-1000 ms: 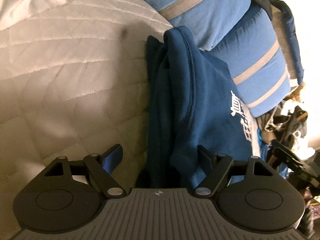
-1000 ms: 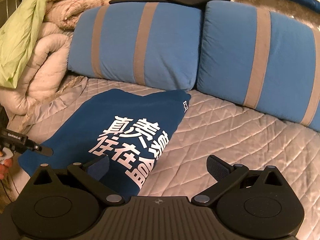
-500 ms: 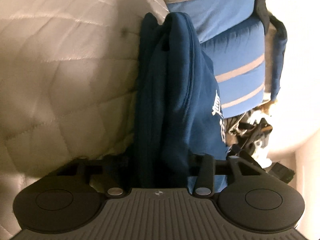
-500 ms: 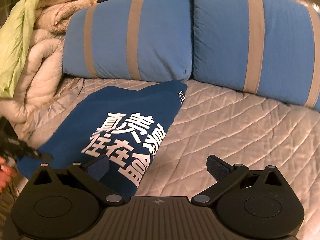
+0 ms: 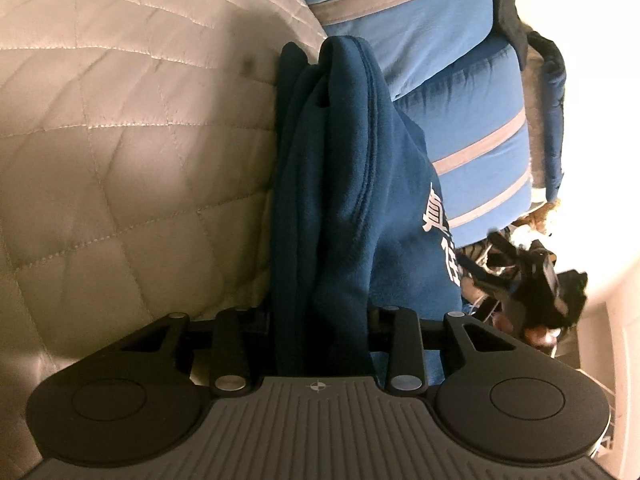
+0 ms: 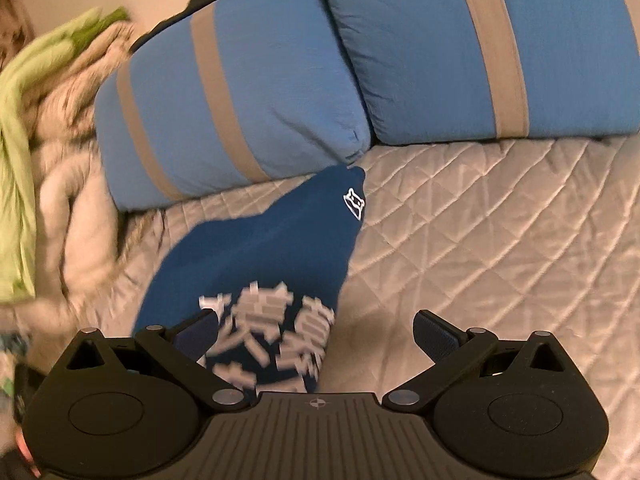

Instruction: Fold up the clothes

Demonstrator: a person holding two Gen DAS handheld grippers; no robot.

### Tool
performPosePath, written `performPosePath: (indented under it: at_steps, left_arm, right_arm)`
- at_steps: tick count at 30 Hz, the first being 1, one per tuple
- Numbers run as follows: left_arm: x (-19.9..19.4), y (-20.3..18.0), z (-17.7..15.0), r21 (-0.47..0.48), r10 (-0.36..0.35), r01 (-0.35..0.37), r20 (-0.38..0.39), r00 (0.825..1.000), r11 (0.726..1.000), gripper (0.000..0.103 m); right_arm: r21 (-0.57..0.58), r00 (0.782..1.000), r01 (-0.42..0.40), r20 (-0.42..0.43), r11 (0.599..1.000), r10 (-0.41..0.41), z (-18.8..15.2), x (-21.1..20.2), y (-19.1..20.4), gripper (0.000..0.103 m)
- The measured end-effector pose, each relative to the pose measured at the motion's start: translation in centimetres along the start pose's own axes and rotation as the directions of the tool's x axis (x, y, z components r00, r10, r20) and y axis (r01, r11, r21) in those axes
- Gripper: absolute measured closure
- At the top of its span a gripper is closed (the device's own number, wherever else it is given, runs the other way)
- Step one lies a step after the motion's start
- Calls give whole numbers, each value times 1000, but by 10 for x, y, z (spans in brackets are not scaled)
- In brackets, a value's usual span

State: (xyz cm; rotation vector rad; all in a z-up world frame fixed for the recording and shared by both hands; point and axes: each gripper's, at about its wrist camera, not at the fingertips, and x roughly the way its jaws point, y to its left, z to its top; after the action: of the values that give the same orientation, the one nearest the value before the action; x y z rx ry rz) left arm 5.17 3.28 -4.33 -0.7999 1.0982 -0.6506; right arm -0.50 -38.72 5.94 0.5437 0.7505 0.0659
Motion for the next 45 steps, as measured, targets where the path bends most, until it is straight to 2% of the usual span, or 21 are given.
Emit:
performPosePath:
  at_steps: [7,12,13,14,16,18,19,20,21,24,29,34,36,41,45]
  left_arm:
    - [1,1,-1,-1,-3,3,4,1000,1000,67]
    - [1,3,-2,4,-14,14,11,1000,1000,67]
    - [2,4,-2,4,-16,16,13,1000,1000,67]
    - [2,4,-3,4,-17,17,15,1000,1000,67]
    - [2,4,-4,5,-16,16,22,1000,1000,68]
    - [3,6,-4,-27,-27,28,24,999,999,71]
    - [3,7,-4,-42,-33,34,25,999,999,71]
    - [2,6,-5,-55,-34,35,27,999,998,73]
    - [1,5,-5,-68,-35,37,28,999,997,74]
    - [-14,-19,-9,-14,-5,6,42,999,1000,75]
    - [-43,-62,-27,55,-26,23,51,998,998,75]
    - [-51,-81,-58,74,-53,53,4,999,996,75]
    - [-49,-81,-69,75,-51,52,-17,999,996,75]
    - [-53,-71,-74,53,-38,38,0,999,998,75]
    - [-83,-81,-56,92,1,-11,101,995,996,75]
  right_arm:
    - [104,996,-93,-3,990,94,28,55,-17,0]
    - [145,983,-166,-50,975,175,33,107,-22,1]
    - [162,981,-174,-62,971,186,31,118,-24,6]
    - [180,977,-182,-73,967,198,29,128,-25,16]
    - [209,973,-190,-88,959,212,24,146,-27,24]
    - [189,984,-150,-69,971,166,21,144,-24,50]
    - [195,984,-152,-68,969,168,22,140,-25,69]
    - [201,983,-156,-66,967,172,23,136,-26,75]
    - [199,983,-161,-60,967,176,26,129,-25,76]
    - [96,990,-135,-39,986,139,32,102,0,77]
    - [3,990,-137,-24,991,137,42,39,30,77]
    - [-18,992,-118,-43,993,118,32,-20,32,77]
    - [-22,993,-102,-55,995,101,23,-28,31,77]
    - [-31,994,-91,-68,995,88,14,-32,38,77]
    - [-51,991,-123,-56,991,120,25,-19,60,77]
